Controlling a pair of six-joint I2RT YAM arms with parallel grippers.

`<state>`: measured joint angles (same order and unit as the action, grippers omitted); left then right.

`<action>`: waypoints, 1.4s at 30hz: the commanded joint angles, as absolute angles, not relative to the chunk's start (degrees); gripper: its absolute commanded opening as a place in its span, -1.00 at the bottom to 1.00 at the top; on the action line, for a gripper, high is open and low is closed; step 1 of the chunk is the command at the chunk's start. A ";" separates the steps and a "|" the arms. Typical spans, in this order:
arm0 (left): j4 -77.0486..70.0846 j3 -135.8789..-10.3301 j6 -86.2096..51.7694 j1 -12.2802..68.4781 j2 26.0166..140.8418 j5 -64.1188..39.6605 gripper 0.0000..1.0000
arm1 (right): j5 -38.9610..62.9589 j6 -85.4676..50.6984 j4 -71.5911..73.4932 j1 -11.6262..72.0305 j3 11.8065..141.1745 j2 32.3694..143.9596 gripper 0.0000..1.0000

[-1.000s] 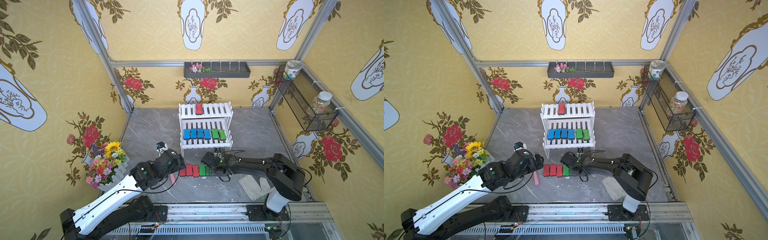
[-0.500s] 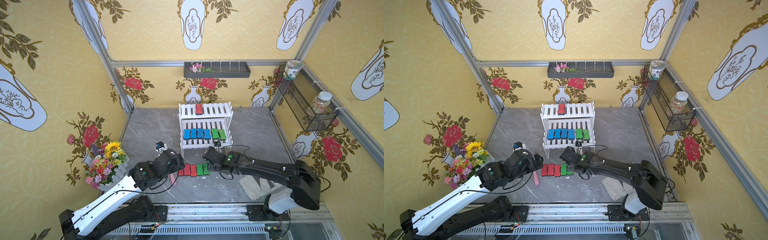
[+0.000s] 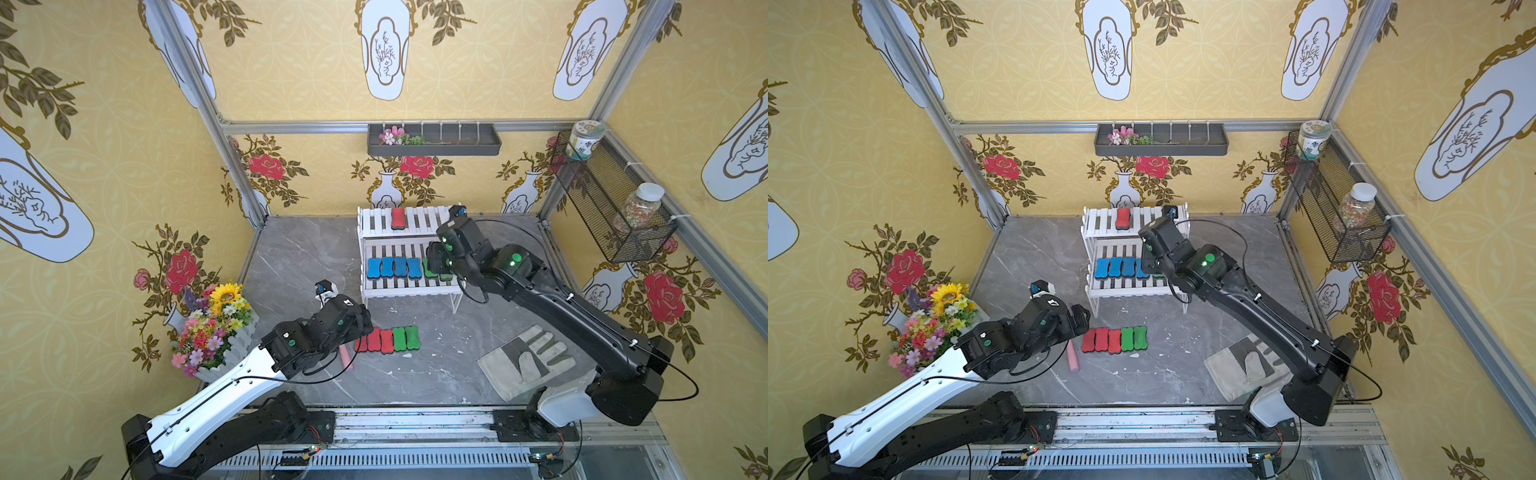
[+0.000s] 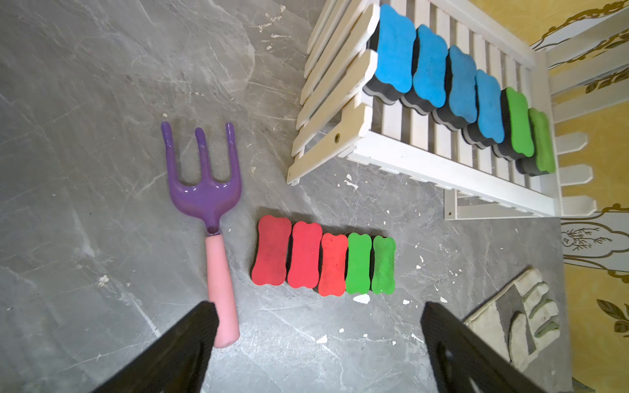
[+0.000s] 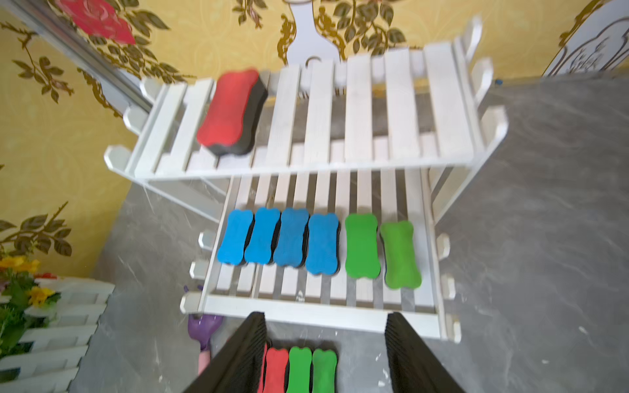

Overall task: Remove the whiteboard erasers from the shelf
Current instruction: Pick up the whiteboard eraser from the shelf.

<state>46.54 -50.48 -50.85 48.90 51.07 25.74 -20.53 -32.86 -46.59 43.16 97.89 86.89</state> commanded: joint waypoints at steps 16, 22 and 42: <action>48.06 -51.77 -49.27 48.43 50.65 26.17 0.99 | -14.58 -22.85 -36.92 40.78 118.36 107.18 0.35; 48.46 -51.44 -49.04 48.43 49.50 26.04 0.99 | -16.31 -23.50 -34.89 40.95 121.18 110.80 0.41; 48.69 -49.68 -49.39 48.42 48.69 26.89 0.99 | -24.10 -22.24 -44.03 42.94 131.31 120.72 0.24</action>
